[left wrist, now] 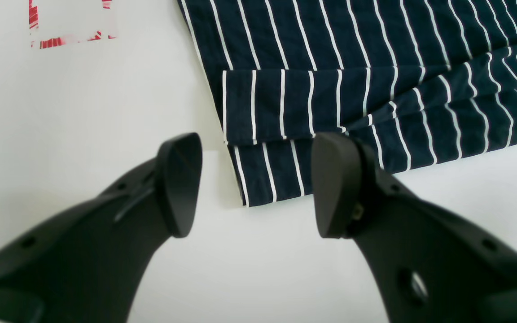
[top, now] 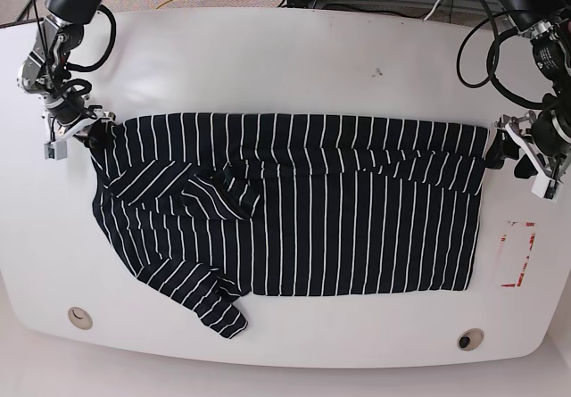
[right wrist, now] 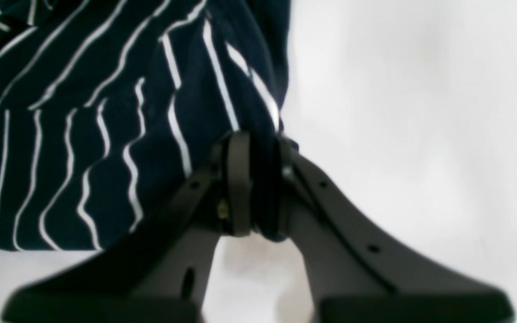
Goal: Layout the t-shirt on the table in an organized manner, then fold the t-shirt properly
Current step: 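Hold the folded edge corners closed in both grippers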
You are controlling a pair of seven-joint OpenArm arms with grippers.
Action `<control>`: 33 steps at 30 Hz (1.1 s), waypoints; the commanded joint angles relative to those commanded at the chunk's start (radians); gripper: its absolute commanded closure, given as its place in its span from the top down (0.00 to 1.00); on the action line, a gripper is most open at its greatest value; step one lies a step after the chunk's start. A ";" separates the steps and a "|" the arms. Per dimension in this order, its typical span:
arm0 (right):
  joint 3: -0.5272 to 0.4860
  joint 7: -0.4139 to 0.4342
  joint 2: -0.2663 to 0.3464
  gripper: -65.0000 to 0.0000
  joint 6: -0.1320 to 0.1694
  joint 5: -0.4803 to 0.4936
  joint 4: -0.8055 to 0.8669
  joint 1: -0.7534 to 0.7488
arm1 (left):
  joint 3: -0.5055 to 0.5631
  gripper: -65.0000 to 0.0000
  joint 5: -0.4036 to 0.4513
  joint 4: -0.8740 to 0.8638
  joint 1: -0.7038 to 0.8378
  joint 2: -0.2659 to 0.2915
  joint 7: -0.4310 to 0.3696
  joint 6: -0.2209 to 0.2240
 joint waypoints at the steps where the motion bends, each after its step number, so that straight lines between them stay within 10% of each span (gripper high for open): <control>1: 0.000 0.000 0.000 0.08 0.000 0.002 0.002 0.000 | 0.000 0.56 0.011 -0.012 -0.002 0.000 -0.002 0.000; 33: 0.002 0.000 -0.008 0.08 0.000 0.003 0.049 -0.015 | 0.146 0.64 0.345 -0.448 -0.031 0.069 -0.350 0.000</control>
